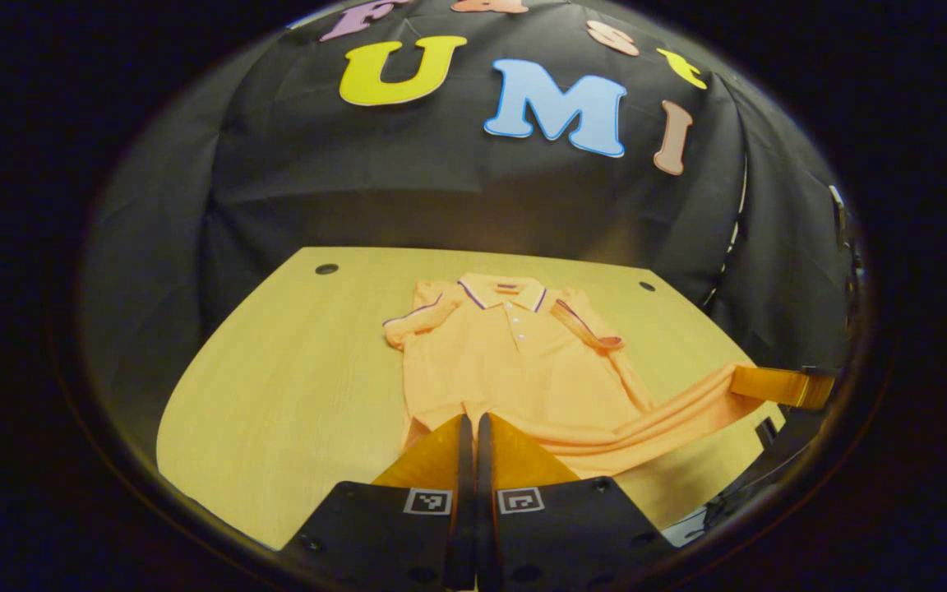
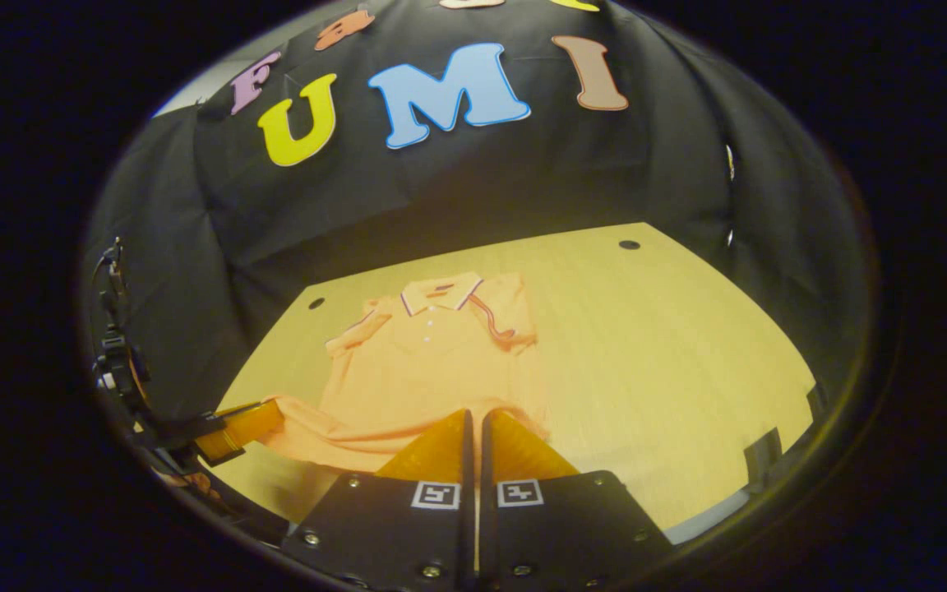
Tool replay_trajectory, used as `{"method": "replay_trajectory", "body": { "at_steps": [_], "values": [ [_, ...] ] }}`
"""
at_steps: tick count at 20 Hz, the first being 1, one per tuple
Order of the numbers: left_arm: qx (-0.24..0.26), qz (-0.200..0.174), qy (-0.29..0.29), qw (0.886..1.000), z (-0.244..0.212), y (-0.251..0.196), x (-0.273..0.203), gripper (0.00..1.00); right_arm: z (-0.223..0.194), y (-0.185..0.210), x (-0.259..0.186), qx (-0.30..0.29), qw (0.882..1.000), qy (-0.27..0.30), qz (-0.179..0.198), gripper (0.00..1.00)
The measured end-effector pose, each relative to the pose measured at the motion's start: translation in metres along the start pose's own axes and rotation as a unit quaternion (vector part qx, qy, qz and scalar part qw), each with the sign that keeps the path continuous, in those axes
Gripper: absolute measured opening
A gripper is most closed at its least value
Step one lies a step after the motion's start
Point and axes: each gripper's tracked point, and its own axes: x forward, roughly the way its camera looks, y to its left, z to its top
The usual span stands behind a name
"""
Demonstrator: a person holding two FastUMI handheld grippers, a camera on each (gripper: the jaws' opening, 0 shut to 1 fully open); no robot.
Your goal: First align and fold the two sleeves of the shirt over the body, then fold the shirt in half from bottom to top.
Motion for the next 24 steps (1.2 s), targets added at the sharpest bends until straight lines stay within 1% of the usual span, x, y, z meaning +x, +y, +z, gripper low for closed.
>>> {"method": "replay_trajectory", "body": {
  "at_steps": [5,12,16,20,24],
  "values": [
    [-0.009,-0.018,-0.017,1.000,0.055,0.006,0.052,0.06,0.060,0.002,0.041,-0.015,0.999,-0.022,-0.019,0.02],
    [0.008,-0.042,-0.034,0.999,0.113,0.017,0.127,0.06,0.121,0.010,0.103,-0.030,0.998,-0.031,-0.051,0.02],
    [0.006,-0.047,-0.046,0.998,0.139,0.026,0.166,0.06,0.141,0.014,0.138,-0.033,0.997,-0.029,-0.065,0.02],
    [0.007,-0.050,-0.054,0.997,0.155,0.034,0.206,0.06,0.157,0.015,0.177,-0.044,0.996,-0.023,-0.074,0.02],
    [0.014,-0.048,-0.057,0.997,0.164,0.044,0.246,0.06,0.167,0.012,0.222,-0.072,0.994,-0.016,-0.079,0.03]
  ]
}}
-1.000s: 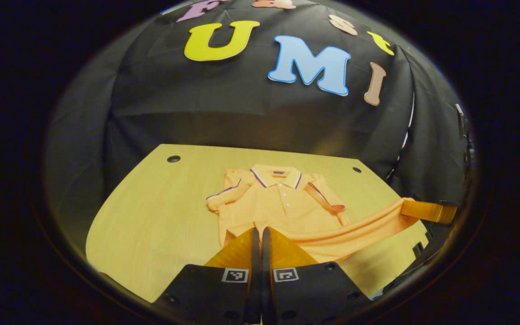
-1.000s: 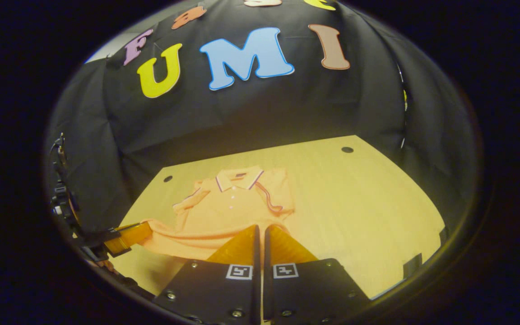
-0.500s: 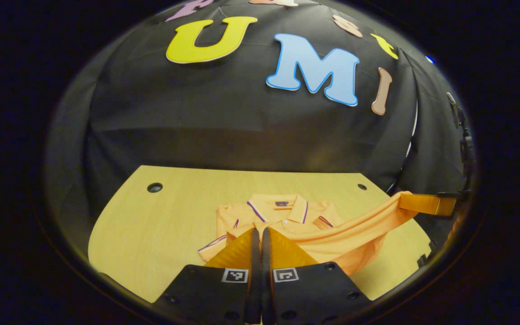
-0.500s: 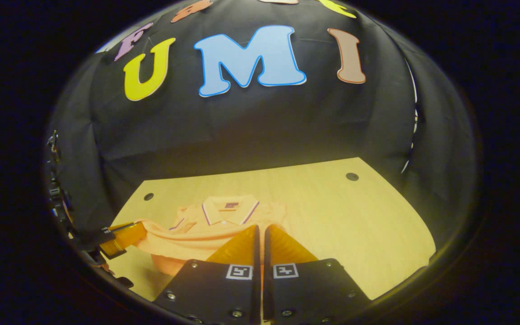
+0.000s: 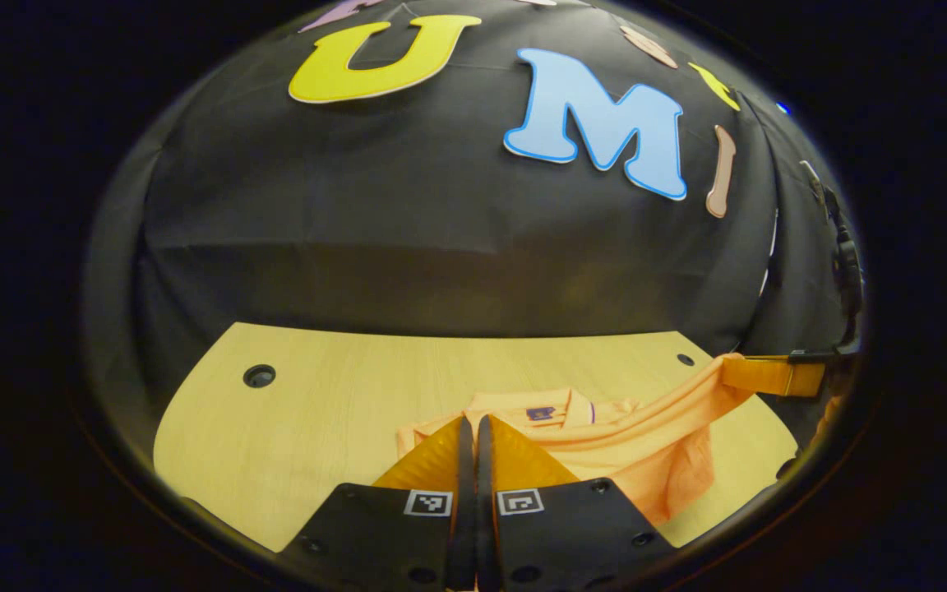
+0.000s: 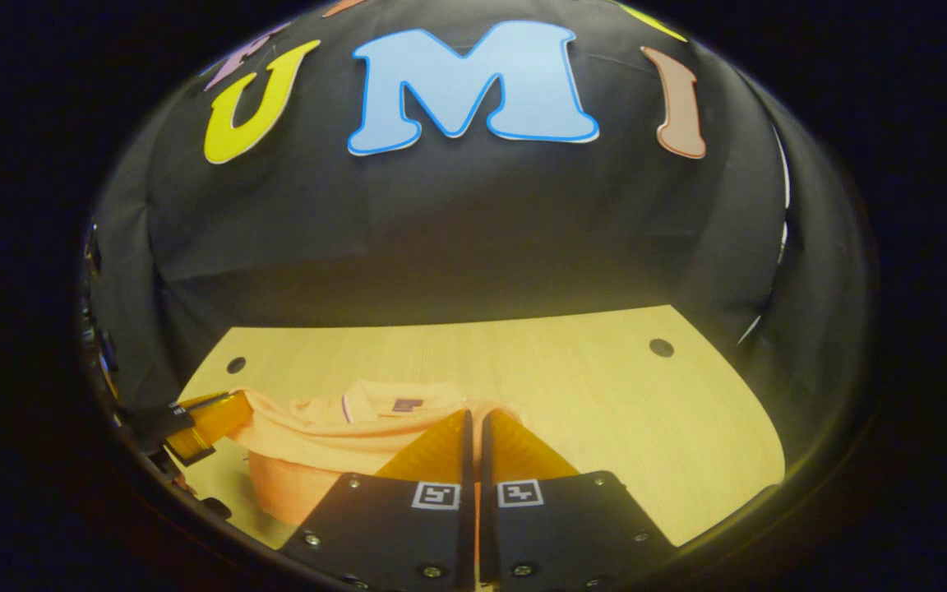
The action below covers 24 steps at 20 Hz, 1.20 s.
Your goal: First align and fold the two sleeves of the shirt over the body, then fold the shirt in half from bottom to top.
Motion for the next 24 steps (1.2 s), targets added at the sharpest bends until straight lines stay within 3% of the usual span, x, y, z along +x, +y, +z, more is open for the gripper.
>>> {"method": "replay_trajectory", "body": {
  "at_steps": [11,15,24],
  "values": [
    [0.048,0.009,-0.005,0.999,-0.005,0.009,0.074,0.06,-0.016,-0.008,0.082,-0.029,0.998,0.038,-0.036,0.02],
    [0.057,0.018,0.012,0.998,-0.019,0.013,0.084,0.06,-0.032,-0.008,0.091,-0.032,0.997,0.067,-0.030,0.05],
    [0.064,0.033,0.017,0.997,-0.020,0.017,0.077,0.14,-0.035,-0.003,0.086,-0.044,0.996,0.071,-0.025,0.12]
  ]
}}
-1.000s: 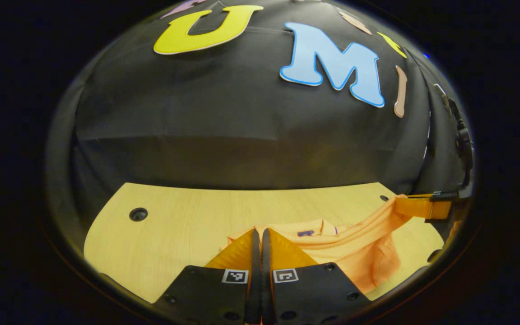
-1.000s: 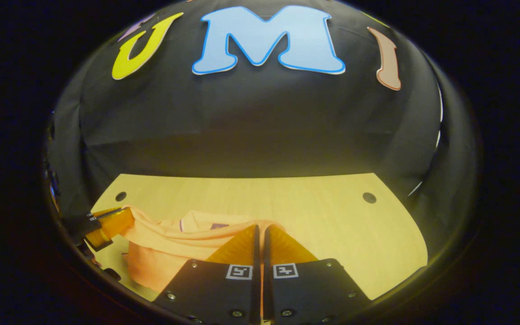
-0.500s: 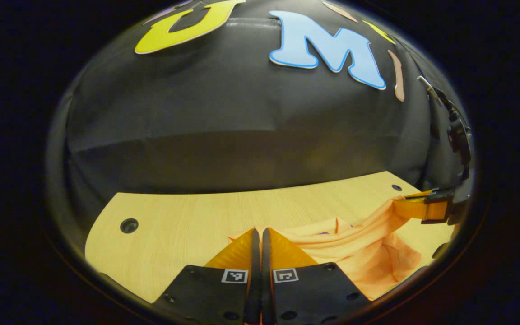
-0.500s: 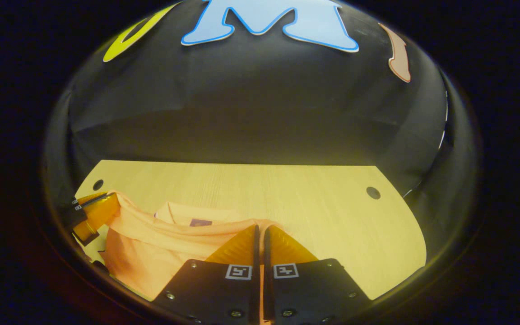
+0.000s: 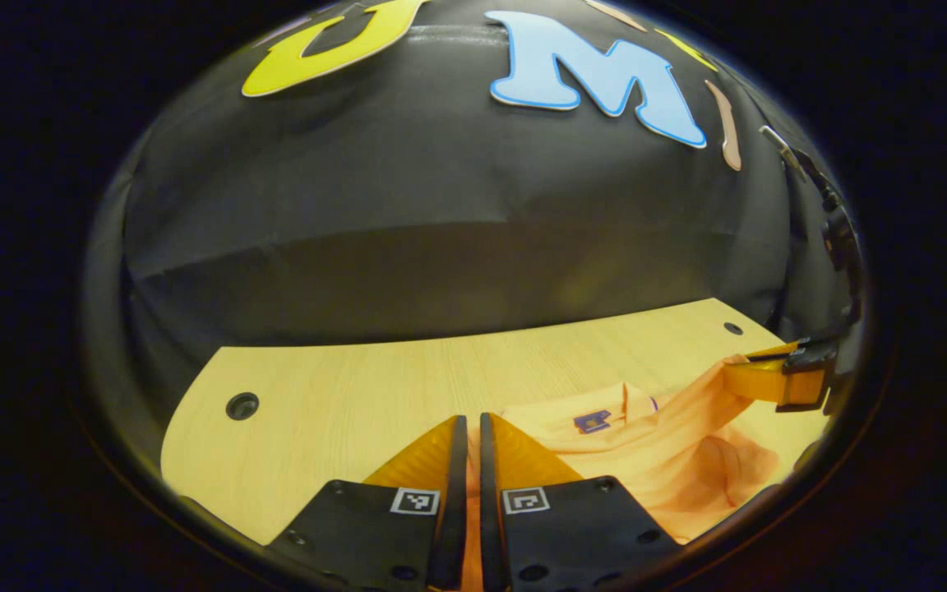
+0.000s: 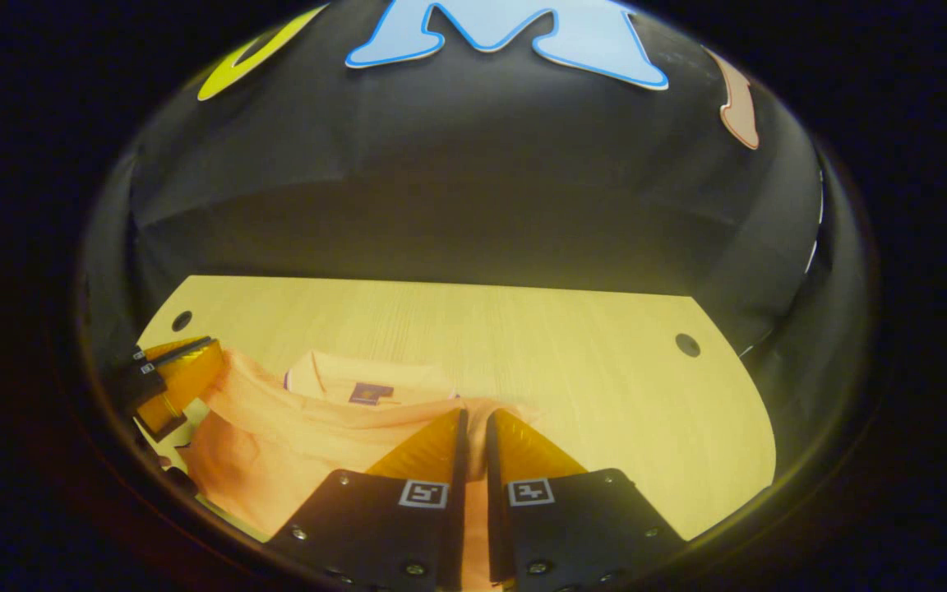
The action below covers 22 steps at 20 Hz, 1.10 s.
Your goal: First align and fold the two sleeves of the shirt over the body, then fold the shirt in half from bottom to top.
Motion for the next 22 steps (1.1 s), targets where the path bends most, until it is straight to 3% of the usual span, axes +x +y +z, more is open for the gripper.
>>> {"method": "replay_trajectory", "body": {
  "at_steps": [2,6,8,9,10,11,12,13,14,18,22],
  "values": [
    [0.001,0.002,-0.002,1.000,0.002,0.002,-0.003,0.13,0.000,0.001,-0.002,-0.001,1.000,0.001,-0.001,0.14],
    [0.003,0.003,-0.003,1.000,0.003,0.004,-0.013,0.18,-0.001,0.003,-0.010,-0.004,1.000,-0.003,-0.004,0.27],
    [0.006,0.001,-0.003,1.000,0.002,0.003,-0.017,0.30,0.000,0.004,-0.017,-0.006,1.000,-0.006,-0.004,0.33],
    [0.006,0.001,-0.003,1.000,0.003,0.002,-0.020,0.37,0.000,0.005,-0.018,-0.006,1.000,-0.008,-0.006,0.46],
    [0.008,0.000,-0.005,1.000,0.005,0.002,-0.024,0.41,0.001,0.006,-0.022,-0.007,1.000,-0.011,-0.004,0.46],
    [0.010,0.001,-0.007,1.000,0.006,0.001,-0.027,0.45,0.002,0.006,-0.027,-0.009,1.000,-0.013,-0.003,0.57],
    [0.009,0.001,-0.009,1.000,0.007,0.001,-0.031,0.50,0.003,0.006,-0.031,-0.011,1.000,-0.017,-0.005,0.60],
    [0.007,-0.001,-0.012,1.000,0.009,-0.001,-0.035,0.63,0.005,0.007,-0.035,-0.014,1.000,-0.022,-0.006,0.68],
    [0.005,-0.001,-0.015,1.000,0.012,-0.002,-0.039,0.67,0.007,0.005,-0.039,-0.018,0.999,-0.028,-0.009,0.74],
    [0.007,0.002,-0.030,1.000,0.023,-0.005,-0.060,0.95,0.017,0.000,-0.069,-0.017,0.998,-0.057,-0.020,0.76],
    [0.006,0.001,-0.050,0.999,0.036,-0.013,-0.087,0.96,0.024,-0.004,-0.096,-0.014,0.996,-0.084,-0.022,0.76]
  ]
}}
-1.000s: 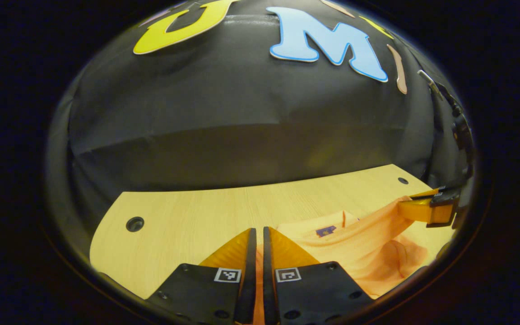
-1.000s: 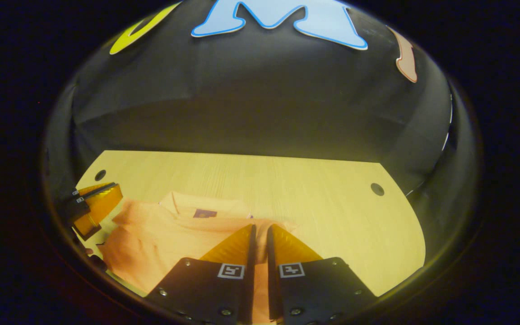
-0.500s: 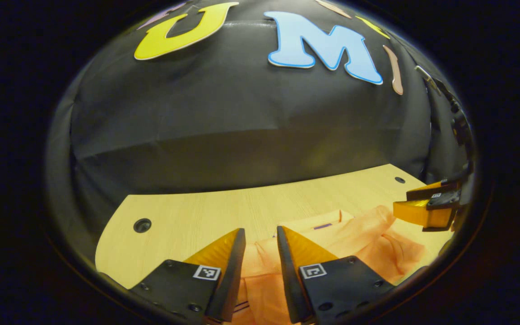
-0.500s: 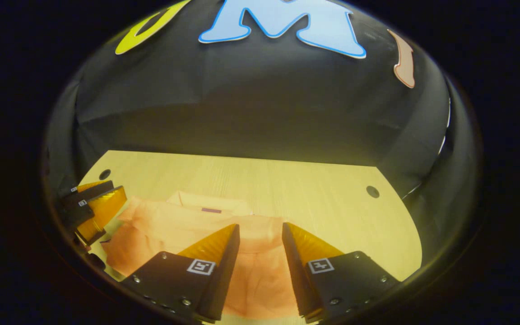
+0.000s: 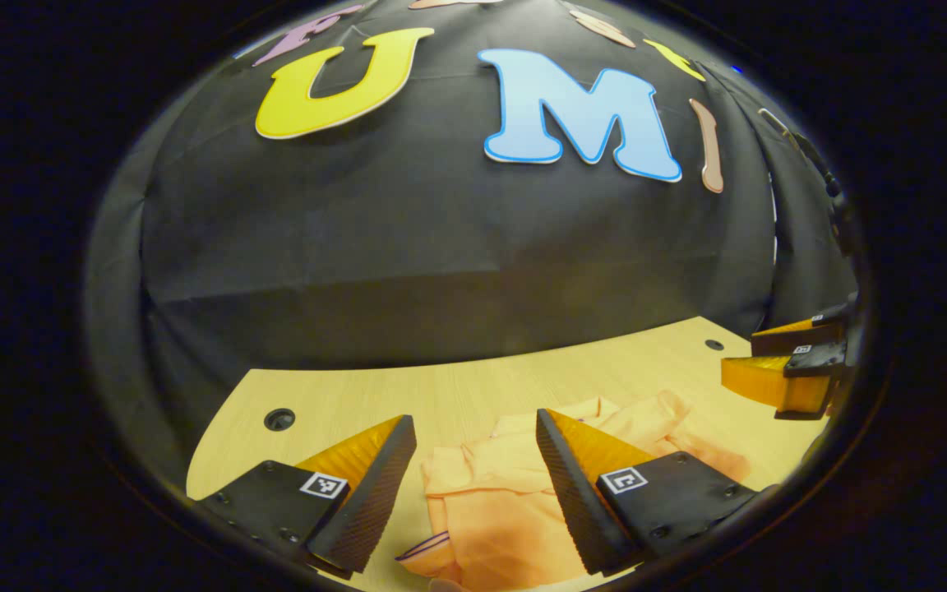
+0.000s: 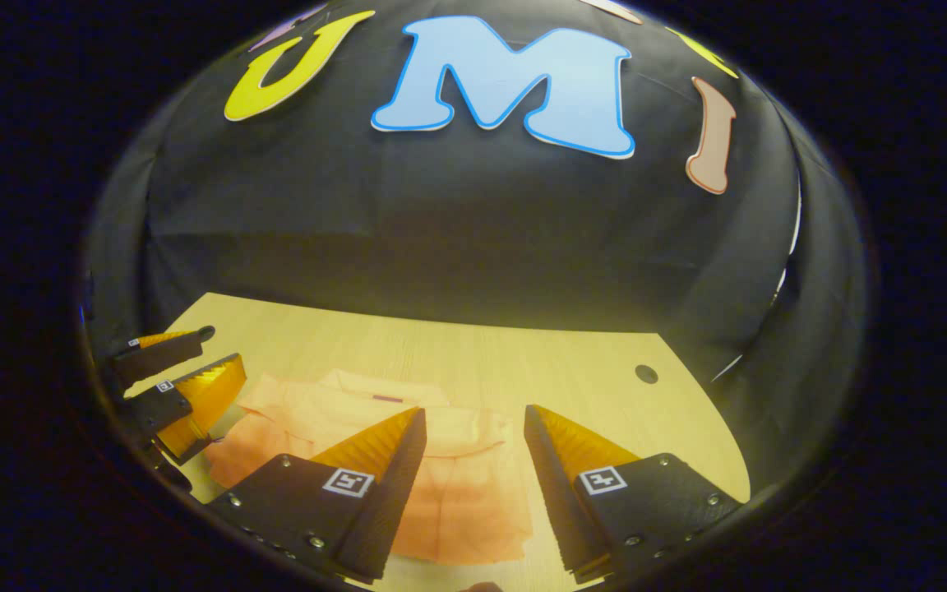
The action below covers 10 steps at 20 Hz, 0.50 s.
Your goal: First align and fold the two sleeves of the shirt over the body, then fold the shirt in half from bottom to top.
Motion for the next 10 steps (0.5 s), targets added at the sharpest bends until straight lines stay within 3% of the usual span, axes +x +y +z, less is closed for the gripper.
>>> {"method": "replay_trajectory", "body": {
  "at_steps": [10],
  "values": [
    [-0.003,0.009,-0.078,0.997,0.046,-0.037,-0.083,0.96,0.020,-0.017,-0.082,-0.008,0.997,-0.079,0.014,0.76]
  ]
}}
